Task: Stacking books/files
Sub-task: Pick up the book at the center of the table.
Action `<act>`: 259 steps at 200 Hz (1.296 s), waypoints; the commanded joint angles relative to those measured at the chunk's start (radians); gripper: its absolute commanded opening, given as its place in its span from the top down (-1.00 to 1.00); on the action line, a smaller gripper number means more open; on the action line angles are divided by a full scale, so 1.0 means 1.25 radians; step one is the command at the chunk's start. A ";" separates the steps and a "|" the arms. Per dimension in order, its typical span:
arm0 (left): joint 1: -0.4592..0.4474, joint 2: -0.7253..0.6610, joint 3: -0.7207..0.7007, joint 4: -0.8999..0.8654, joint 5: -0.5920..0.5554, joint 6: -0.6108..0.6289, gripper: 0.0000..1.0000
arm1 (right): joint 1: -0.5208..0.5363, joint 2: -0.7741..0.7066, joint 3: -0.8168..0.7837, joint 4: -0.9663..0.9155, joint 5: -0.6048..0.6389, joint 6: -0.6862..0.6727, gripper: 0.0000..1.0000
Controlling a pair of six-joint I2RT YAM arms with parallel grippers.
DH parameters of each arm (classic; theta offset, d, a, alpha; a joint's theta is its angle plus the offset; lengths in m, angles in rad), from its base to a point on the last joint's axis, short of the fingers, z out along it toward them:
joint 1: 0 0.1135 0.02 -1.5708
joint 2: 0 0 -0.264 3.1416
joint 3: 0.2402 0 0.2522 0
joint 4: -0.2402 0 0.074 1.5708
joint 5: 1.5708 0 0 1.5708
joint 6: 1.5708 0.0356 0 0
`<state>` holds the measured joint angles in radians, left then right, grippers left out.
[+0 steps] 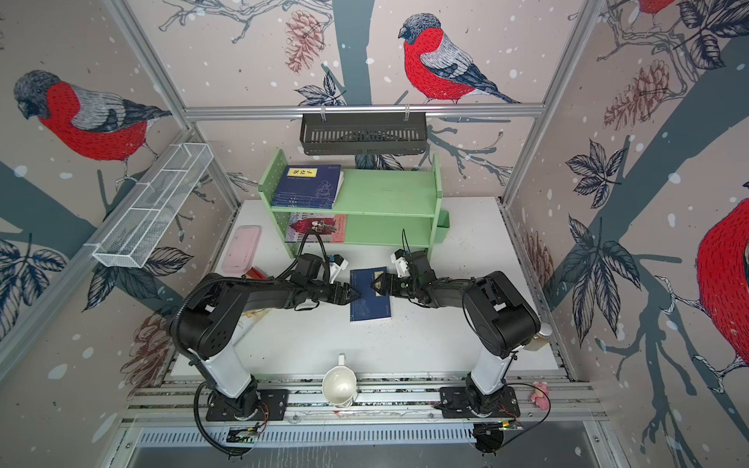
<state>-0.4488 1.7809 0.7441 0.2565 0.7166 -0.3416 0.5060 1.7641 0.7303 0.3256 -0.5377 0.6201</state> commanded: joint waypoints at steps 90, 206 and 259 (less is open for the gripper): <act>0.030 0.024 -0.054 -0.010 0.038 -0.073 -0.53 | 0.019 0.025 -0.019 -0.162 -0.023 0.050 -0.72; 0.040 -0.140 -0.039 -0.065 0.039 -0.055 1.00 | -0.012 -0.144 -0.073 -0.123 0.056 0.101 -0.73; 0.045 -0.263 0.033 -0.270 0.087 0.077 1.00 | -0.031 -0.294 -0.075 -0.233 0.083 0.094 -0.75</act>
<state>-0.3943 1.4960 0.7475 0.0788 0.7742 -0.3584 0.4706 1.4437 0.6270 0.1345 -0.4652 0.7376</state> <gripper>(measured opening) 0.124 0.873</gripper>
